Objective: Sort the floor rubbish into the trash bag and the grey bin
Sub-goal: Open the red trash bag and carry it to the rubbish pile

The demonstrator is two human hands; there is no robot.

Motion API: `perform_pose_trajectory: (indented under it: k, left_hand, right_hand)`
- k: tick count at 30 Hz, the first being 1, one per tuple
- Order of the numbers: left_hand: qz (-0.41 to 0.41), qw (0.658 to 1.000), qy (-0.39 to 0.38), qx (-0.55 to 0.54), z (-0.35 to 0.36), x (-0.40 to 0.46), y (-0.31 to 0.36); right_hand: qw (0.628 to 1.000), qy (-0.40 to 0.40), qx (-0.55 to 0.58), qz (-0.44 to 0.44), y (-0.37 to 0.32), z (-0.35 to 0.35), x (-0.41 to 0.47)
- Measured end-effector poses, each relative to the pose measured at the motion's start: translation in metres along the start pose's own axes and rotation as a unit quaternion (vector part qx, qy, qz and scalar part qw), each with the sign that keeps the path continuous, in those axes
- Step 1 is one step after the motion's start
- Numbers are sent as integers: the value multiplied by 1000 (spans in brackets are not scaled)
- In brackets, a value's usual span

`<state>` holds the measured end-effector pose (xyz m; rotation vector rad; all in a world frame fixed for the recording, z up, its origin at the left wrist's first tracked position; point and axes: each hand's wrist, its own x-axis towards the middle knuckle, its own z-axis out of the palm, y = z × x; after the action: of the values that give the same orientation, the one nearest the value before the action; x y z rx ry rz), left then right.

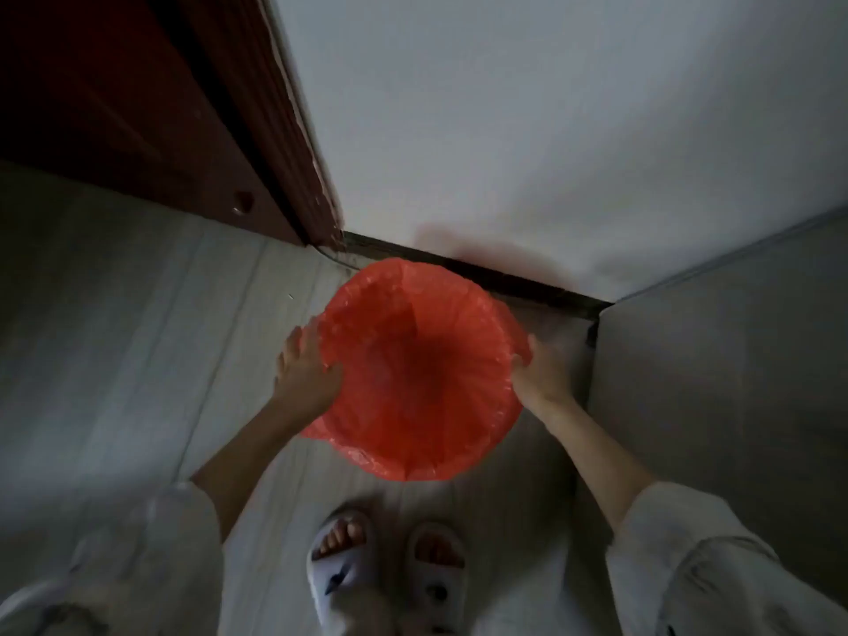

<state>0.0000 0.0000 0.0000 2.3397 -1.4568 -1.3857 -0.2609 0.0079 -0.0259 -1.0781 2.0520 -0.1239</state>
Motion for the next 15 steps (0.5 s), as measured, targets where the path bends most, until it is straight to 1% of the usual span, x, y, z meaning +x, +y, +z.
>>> perform_pose_trajectory:
  k: [2, 3, 5, 6, 9, 12, 15]
  left_hand:
    - [-8, 1000, 8, -19, 9, 16, -9]
    - [-18, 998, 6, -52, 12, 22, -14]
    - [-37, 993, 8, -112, 16, 28, -17]
    - [-48, 992, 8, -119, 16, 26, -15]
    - [-33, 991, 27, -131, 11, 22, -7]
    - [-16, 989, 55, -135, -18, 5, 5]
    - [-9, 985, 105, -138, -68, -33, 19]
  right_hand:
    - [1000, 6, 18, 10, 5, 10, 10]
    - [999, 7, 30, 13, 6, 14, 12]
    - [998, 11, 49, 47, 9, 20, 13]
    - [996, 14, 66, 60, 8, 20, 12]
    - [991, 9, 110, 78, -4, 8, 2]
    - [990, 18, 123, 66, -31, -16, -18]
    - [993, 23, 112, 30, -70, -47, -56]
